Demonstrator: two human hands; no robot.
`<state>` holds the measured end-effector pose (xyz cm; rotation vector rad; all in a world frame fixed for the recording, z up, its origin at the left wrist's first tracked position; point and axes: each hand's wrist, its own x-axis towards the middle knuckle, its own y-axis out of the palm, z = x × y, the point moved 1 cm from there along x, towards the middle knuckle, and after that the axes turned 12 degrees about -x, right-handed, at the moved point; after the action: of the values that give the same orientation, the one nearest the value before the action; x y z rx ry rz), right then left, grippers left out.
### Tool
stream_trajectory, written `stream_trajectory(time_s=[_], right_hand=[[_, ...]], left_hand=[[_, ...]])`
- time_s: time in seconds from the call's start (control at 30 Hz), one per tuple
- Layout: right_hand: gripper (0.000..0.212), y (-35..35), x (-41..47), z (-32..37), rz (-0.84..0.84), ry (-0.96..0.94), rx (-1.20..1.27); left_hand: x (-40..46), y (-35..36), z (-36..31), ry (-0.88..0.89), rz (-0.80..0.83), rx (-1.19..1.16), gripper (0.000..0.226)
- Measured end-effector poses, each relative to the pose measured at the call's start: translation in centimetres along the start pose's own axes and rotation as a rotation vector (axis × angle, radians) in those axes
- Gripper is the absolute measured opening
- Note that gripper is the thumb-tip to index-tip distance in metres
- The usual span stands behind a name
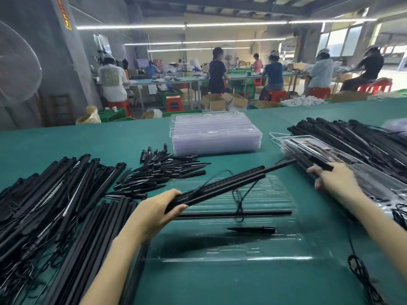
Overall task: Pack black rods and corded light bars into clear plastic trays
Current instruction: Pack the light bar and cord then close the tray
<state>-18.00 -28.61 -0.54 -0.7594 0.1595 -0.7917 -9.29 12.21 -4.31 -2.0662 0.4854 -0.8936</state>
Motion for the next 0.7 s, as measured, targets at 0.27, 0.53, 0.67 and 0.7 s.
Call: stream_trajectory(time_s=[0.27,0.53,0.67,0.7], right_hand=[[0.03,-3.2,4.2,1.6,0.168,0.459,1.064],[0.041,0.2,2.8,0.7,-0.115,-0.037,-0.19],[0.047,2.8,2.0,0.1,-0.132,-0.229,-0.69],[0.053,3.6,1.6,0.3,-0.155,-0.287,-0.816]], left_hand=[[-1.1,0.9,1.6,0.033,-0.001,0.06,0.056],[-1.3,2.6,1.5,-0.01,0.109,0.121,0.063],[-1.1,2.9,1.6,-0.045,0.135,0.136,0.067],[-1.1,3.0,1.7,-0.054,0.143,0.135,0.067]])
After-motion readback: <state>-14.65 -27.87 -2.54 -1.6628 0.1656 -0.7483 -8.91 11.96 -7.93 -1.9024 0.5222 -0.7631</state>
